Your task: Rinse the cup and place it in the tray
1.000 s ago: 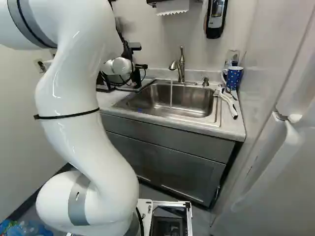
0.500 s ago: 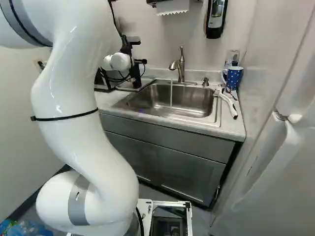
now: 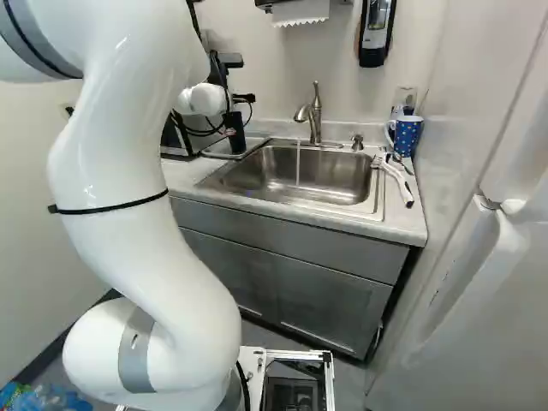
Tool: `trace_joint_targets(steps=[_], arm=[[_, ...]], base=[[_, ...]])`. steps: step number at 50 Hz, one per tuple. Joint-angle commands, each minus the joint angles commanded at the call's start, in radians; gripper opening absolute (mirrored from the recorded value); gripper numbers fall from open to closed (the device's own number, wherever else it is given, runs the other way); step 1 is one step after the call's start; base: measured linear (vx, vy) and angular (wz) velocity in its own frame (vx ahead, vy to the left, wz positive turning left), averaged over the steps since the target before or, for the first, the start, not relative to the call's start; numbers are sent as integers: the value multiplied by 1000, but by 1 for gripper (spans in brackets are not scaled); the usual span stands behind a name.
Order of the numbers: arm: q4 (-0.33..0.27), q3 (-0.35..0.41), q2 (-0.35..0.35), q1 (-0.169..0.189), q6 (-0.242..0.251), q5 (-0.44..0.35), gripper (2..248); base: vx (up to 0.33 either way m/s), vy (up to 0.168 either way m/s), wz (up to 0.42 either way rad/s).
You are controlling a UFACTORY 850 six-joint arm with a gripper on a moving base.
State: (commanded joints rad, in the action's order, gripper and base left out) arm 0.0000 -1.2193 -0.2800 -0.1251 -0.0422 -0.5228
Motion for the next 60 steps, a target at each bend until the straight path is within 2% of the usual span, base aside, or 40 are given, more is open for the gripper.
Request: trace_joint_targets(steps=[23,60], arm=[[0,34,73,54,0,20,247],[0,60,168,147,0,225,247]], base=[[0,0,0],[0,0,0]])
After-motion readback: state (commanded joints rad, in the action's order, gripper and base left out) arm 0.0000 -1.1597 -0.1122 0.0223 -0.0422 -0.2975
